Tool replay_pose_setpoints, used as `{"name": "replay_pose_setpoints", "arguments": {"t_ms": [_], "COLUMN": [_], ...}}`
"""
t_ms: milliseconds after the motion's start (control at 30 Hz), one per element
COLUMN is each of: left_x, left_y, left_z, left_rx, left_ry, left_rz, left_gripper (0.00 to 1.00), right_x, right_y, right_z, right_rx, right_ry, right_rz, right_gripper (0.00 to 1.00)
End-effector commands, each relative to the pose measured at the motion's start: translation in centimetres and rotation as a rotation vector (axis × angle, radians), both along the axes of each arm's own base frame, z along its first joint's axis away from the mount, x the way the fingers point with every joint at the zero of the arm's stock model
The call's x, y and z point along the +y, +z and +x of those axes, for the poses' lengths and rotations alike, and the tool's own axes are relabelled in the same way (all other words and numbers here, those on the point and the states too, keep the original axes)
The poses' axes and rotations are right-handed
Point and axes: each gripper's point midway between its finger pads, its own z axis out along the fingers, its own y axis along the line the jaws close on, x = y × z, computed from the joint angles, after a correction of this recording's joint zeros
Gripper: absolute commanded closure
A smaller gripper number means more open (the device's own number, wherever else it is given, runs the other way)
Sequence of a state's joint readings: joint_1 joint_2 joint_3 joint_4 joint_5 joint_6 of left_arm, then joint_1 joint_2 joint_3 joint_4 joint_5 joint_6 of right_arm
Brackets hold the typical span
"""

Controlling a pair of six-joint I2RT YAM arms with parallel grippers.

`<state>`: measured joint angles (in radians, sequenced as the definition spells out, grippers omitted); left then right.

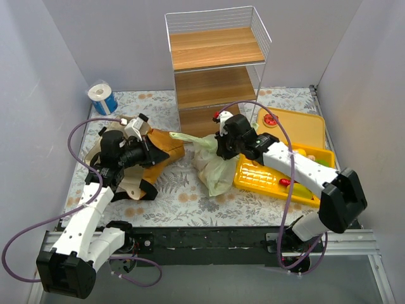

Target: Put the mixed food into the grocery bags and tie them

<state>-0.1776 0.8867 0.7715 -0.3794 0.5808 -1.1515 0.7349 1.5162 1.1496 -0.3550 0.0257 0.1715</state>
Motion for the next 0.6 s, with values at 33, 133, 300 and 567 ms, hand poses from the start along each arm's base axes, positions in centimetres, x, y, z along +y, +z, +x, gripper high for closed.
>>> {"name": "replay_pose_setpoints", "arguments": {"t_ms": [33,133,300,567], "left_x": [-4.3,-4.1,-1.1,3.7], "left_y": [6.7,6.4,8.5,15.7], "left_z": [-4.7,-4.2,-0.7,0.6], "left_rx": [-0.050,-0.069,-0.212,-0.512], "left_ry": [-0.355,-0.341,-0.089,0.197], "left_rz": [-0.230,-0.197,-0.022,0.112], "left_gripper": [1.00,0.92,0.08,0.02], "right_x": [-0.3,0.0,0.8,2.7], "right_y": [6.5,10.0,19.0,29.6], "right_z": [-0.9,-2.4,-5.5,-10.6], "right_rx": [-0.112,-0.150,-0.296,-0.468], "right_ry": [0.012,0.055,0.140,0.293], "right_rz": [0.125,0.221,0.423,0.689], "right_gripper": [0.99,0.99,0.99,0.99]}}
